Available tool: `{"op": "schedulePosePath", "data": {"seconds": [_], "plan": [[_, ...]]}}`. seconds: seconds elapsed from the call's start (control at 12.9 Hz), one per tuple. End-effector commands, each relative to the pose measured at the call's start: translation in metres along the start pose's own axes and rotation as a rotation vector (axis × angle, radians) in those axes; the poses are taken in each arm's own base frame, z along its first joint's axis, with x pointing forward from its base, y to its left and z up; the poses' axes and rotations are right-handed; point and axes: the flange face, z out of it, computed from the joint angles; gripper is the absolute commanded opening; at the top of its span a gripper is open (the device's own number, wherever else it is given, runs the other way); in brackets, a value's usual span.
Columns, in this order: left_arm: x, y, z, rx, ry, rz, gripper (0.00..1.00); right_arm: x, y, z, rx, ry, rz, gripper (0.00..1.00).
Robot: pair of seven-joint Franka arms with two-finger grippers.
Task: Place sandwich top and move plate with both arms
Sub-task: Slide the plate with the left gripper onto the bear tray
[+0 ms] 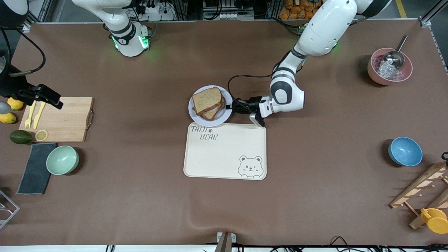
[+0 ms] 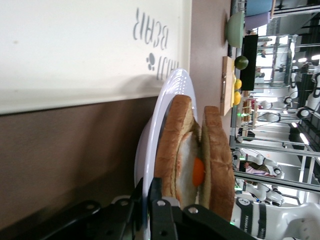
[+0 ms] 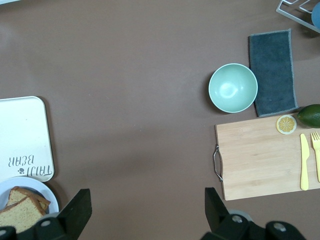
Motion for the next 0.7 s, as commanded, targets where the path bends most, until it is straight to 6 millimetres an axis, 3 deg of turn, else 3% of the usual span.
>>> {"op": "schedulePosePath", "data": {"seconds": [0.0,0.62], "plan": [[0.006,0.013,-0.005,-0.051,0.032,0.010,0.00,-0.001,-0.001,-0.002,-0.015,0.003,0.012,1.00],[0.013,0.040,-0.007,-0.096,0.068,-0.001,0.00,0.000,-0.002,-0.001,-0.029,0.005,0.003,1.00]]}}
